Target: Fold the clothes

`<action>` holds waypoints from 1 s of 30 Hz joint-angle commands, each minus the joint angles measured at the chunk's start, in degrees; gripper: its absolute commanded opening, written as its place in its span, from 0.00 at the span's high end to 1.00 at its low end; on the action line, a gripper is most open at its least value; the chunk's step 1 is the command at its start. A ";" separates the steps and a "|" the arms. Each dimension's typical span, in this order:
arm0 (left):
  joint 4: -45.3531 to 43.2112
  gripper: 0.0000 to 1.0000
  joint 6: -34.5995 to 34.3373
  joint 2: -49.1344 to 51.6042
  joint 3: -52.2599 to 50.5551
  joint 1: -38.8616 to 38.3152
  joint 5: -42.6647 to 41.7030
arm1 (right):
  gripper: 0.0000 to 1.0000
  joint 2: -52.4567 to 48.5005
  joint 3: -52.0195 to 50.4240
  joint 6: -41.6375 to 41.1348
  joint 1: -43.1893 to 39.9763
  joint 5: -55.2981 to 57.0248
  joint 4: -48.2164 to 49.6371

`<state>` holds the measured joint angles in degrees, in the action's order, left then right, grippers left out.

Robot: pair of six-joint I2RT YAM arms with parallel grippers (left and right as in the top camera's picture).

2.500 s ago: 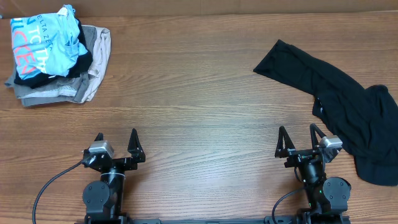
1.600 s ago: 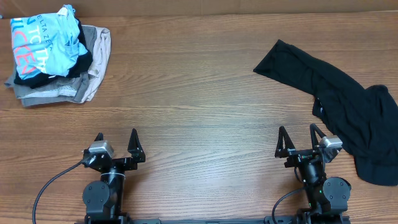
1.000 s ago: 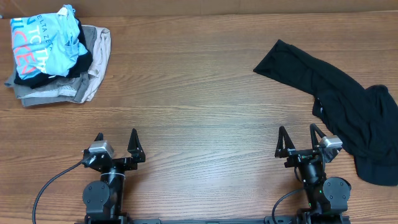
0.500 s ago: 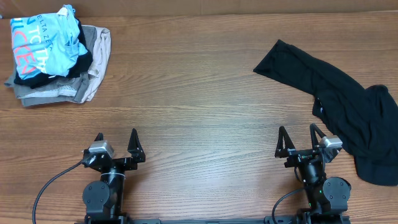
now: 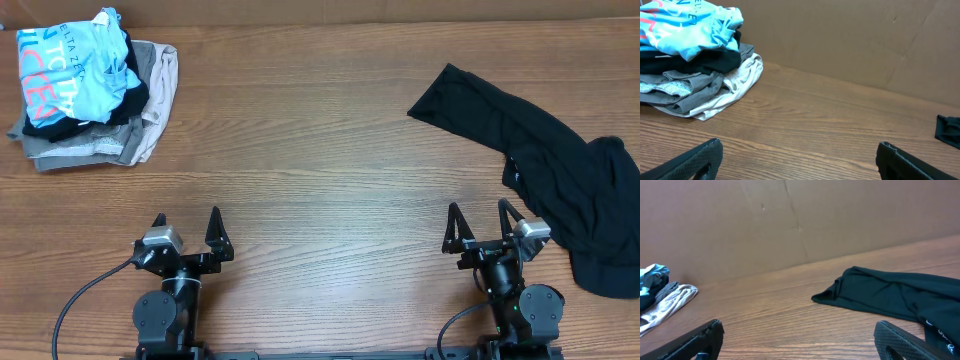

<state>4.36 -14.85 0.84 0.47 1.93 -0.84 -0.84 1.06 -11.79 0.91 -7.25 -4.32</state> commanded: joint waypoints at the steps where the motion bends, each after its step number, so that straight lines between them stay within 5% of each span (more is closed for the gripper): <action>1: 0.07 0.00 0.70 -0.59 -0.20 0.39 -0.48 | 0.00 0.68 -0.61 -0.04 0.37 0.35 0.17; 30: -6.08 0.00 3.10 -0.59 -0.17 0.39 -0.35 | 0.00 0.68 -0.57 -0.28 0.37 -0.50 8.59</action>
<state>-1.21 -13.34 0.86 0.47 1.93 -0.84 -0.84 1.06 -11.84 0.89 -7.38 3.55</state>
